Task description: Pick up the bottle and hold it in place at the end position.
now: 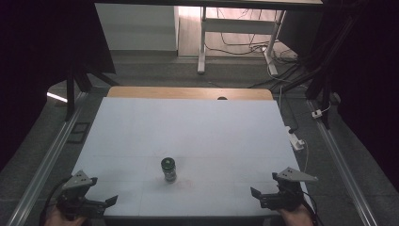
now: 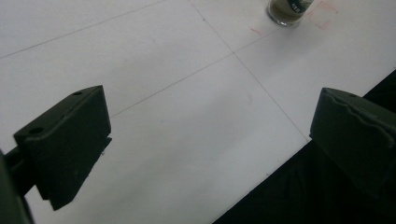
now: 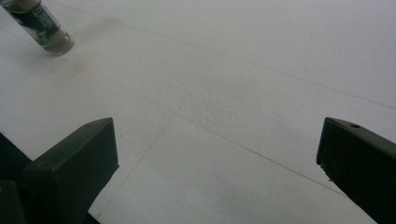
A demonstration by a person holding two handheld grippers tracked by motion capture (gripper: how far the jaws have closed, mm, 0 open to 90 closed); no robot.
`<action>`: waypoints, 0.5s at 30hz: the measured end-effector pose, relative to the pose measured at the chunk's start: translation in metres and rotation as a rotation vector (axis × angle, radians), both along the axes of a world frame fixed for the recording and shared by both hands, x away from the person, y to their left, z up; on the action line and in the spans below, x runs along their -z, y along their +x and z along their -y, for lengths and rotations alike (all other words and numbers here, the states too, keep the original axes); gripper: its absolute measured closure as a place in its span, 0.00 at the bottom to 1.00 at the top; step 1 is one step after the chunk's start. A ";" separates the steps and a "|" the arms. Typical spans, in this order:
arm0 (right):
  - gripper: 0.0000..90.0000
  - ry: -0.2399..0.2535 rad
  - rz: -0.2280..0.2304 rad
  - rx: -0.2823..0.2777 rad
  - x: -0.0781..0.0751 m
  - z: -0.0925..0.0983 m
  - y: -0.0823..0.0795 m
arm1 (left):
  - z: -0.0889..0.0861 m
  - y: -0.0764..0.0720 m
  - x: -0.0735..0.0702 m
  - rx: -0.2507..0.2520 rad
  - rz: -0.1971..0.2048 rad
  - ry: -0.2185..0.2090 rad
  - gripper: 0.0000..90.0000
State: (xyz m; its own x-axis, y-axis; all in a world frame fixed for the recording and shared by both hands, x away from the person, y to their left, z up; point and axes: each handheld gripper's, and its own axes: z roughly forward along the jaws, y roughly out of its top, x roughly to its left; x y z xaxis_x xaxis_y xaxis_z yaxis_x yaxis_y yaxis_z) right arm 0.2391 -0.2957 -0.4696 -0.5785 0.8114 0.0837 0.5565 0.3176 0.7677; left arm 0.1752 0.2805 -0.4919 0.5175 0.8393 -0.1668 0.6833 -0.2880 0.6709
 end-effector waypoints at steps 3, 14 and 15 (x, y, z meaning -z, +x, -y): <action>0.00 0.001 -0.009 0.006 0.000 0.000 0.000 | 0.000 0.000 0.000 -0.001 -0.001 -0.002 0.00; 0.00 0.007 -0.054 0.031 0.001 0.002 0.000 | 0.000 0.002 0.000 0.001 -0.002 -0.005 0.00; 0.00 0.003 -0.062 0.030 0.001 0.002 0.000 | 0.000 0.002 0.000 0.001 -0.002 -0.006 0.00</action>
